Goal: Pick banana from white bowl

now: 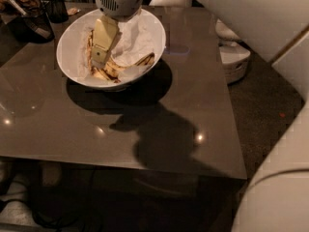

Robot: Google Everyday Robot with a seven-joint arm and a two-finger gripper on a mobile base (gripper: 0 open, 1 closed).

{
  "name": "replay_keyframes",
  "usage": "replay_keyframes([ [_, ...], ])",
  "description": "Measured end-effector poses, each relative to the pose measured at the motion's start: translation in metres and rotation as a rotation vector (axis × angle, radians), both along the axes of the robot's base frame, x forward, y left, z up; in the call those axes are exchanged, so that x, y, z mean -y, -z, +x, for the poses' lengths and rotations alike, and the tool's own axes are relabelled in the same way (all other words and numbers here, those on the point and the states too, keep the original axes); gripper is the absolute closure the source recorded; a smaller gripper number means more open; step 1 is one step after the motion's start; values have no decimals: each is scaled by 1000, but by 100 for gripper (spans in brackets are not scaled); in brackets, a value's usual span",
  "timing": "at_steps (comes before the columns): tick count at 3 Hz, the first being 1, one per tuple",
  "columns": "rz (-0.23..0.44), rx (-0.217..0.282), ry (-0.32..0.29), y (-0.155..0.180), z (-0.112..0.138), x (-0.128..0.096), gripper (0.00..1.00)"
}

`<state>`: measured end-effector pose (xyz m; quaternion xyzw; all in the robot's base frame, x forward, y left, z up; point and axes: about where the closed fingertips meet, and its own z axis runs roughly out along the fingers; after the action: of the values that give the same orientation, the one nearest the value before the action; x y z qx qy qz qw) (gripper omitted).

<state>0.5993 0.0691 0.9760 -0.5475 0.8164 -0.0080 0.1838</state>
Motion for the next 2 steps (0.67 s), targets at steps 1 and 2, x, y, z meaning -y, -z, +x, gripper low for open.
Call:
replay_keyframes([
  [1, -20, -24, 80, 5, 6, 6, 0],
  [2, -42, -40, 145, 10, 15, 8, 0],
])
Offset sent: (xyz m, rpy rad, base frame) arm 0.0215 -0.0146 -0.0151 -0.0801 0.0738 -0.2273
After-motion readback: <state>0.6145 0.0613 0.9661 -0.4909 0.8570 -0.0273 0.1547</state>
